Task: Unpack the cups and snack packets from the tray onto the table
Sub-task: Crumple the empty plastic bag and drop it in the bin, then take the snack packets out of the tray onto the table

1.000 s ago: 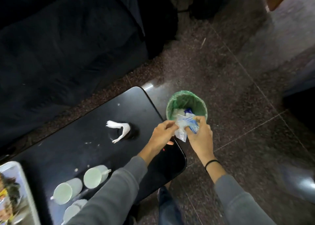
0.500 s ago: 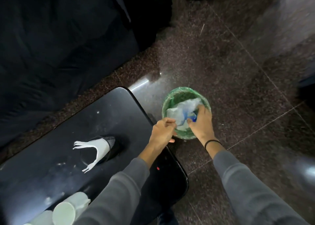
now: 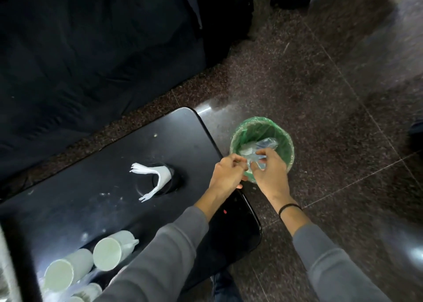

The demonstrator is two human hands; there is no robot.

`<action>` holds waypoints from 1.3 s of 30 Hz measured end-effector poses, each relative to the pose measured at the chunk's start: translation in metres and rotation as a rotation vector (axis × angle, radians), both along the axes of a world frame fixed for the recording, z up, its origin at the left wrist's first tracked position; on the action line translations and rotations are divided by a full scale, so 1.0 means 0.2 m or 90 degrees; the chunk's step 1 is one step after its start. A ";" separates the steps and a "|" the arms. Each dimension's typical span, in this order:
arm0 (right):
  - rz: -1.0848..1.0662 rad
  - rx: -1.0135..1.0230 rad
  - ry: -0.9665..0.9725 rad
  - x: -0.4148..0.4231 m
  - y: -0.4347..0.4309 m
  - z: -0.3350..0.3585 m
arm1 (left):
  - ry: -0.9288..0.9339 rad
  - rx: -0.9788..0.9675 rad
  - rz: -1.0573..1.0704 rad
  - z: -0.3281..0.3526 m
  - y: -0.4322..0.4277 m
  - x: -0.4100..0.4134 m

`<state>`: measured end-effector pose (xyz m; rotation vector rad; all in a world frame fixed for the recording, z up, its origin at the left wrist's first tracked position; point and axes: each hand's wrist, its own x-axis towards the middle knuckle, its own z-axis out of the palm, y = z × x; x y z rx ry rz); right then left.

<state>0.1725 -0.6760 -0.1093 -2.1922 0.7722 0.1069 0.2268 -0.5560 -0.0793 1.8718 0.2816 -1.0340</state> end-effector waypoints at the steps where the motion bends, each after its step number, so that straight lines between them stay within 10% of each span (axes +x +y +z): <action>1: 0.006 -0.002 -0.019 -0.01 0.03 0.05 | -0.014 0.008 -0.012 0.03 0.02 -0.01; 17: 0.177 0.002 -0.101 -0.30 0.99 0.56 | -0.164 0.029 -0.007 0.41 1.08 -0.38; 39: 0.547 0.082 -0.093 -0.27 2.86 0.48 | -0.242 0.161 0.326 0.44 2.94 -0.76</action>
